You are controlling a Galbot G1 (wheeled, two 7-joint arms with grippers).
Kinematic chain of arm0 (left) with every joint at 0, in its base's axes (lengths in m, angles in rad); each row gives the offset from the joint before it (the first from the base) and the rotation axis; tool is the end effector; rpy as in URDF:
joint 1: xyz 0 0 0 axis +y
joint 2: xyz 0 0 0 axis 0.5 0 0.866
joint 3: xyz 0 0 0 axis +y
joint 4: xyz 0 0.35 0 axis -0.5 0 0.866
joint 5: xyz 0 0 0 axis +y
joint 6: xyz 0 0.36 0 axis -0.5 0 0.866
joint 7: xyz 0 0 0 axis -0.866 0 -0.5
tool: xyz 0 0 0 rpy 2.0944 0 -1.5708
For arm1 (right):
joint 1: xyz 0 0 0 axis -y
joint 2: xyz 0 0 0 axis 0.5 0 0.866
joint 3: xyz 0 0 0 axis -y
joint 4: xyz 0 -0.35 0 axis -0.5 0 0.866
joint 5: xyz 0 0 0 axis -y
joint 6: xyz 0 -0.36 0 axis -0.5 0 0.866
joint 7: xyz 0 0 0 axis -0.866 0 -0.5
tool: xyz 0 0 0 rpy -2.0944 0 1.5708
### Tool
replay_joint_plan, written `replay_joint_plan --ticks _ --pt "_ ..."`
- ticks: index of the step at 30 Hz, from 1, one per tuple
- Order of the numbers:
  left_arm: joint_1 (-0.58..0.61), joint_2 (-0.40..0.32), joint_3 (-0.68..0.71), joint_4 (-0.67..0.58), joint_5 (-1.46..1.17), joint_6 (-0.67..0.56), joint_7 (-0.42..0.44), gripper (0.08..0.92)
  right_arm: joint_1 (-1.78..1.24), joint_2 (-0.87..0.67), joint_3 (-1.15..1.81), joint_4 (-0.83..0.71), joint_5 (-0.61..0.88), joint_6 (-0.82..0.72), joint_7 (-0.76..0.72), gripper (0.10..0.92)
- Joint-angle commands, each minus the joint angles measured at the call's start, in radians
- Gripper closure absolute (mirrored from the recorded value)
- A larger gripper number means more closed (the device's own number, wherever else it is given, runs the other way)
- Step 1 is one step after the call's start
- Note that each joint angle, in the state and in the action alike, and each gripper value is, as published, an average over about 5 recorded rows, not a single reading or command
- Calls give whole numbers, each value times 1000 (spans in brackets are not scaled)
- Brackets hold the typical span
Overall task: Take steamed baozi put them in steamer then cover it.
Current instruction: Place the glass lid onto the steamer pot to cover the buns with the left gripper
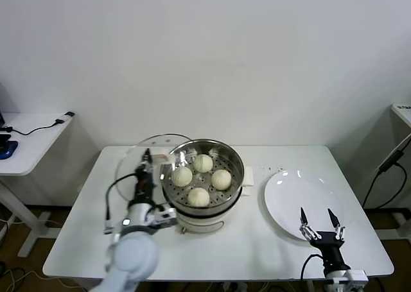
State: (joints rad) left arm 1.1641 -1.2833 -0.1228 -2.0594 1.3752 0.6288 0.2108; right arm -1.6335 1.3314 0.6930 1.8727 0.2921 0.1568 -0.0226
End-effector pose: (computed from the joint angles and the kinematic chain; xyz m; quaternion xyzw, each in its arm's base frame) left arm 0.2663 -0.0676 -0.2415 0.0498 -0.7496 -0.6592 0.0339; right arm 0.1592 -0.1139 -0.3726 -0.0321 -0.9984 0.0022 0.0472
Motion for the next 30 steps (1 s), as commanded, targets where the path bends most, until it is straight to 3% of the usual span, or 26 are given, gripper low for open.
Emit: replay_joint_plan --ticks 1,10,30 --pt "-116 -245 257 141 237 99 66 866 -13 -1 11 -1 8 12 -3 203" --pt "-154 -316 289 271 263 102 49 866 -31 -3 28 -13 27 36 -10 203" --pt "-146 -266 195 339 287 83 -10 866 -28 -11 57 -22 45 69 1 203"
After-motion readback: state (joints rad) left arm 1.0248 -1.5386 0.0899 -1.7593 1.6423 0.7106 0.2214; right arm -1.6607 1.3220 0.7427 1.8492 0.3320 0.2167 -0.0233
